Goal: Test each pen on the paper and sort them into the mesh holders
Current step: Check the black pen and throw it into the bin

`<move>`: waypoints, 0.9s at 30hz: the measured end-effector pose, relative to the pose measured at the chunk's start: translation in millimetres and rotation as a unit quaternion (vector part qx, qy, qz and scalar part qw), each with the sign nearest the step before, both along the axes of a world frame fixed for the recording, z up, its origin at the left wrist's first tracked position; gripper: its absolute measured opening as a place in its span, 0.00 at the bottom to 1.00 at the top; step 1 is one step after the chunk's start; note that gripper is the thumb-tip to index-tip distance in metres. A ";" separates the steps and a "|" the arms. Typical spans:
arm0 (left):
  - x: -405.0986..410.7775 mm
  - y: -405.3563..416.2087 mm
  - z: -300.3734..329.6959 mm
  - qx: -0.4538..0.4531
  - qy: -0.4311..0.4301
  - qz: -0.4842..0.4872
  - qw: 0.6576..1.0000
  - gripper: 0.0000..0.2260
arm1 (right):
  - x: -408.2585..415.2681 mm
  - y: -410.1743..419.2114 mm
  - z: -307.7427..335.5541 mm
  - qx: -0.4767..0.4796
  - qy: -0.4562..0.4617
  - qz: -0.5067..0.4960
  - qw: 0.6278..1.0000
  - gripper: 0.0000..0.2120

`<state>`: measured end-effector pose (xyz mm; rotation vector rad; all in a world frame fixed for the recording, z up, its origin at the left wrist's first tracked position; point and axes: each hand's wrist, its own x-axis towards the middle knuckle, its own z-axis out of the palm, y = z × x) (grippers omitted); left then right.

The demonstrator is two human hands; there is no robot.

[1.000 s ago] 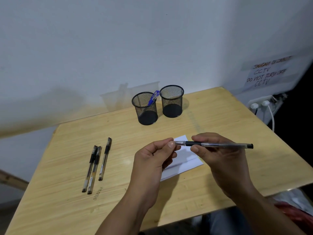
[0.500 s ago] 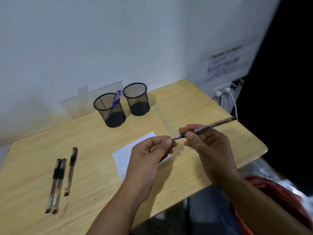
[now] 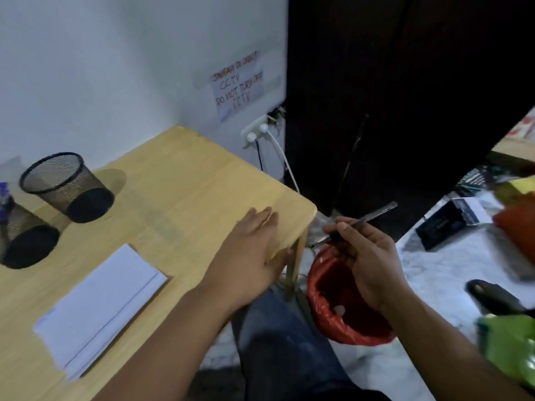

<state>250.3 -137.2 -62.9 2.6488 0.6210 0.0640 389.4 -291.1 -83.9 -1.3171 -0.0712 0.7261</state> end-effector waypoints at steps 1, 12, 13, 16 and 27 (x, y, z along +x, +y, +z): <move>8.3 -0.2 -4.6 0.031 0.029 -0.018 0.999 0.31 | 3.9 -10.3 -11.1 -0.035 0.008 -0.011 0.999 0.06; 22.7 -1.9 -30.1 0.151 0.092 -0.047 0.983 0.32 | 13.6 -81.9 -130.6 -0.174 0.121 -0.098 0.972 0.08; 23.0 -2.4 -30.2 0.151 0.091 -0.047 0.983 0.33 | 14.1 -83.6 -134.4 -0.177 0.123 -0.100 0.971 0.07; 23.3 -3.0 -31.7 0.149 0.088 -0.045 0.984 0.32 | 17.8 -86.8 -143.2 -0.188 0.126 -0.103 0.969 0.07; 23.1 -2.0 -33.9 0.153 0.079 -0.045 0.984 0.30 | 21.7 -85.5 -147.9 -0.195 0.156 -0.122 0.961 0.09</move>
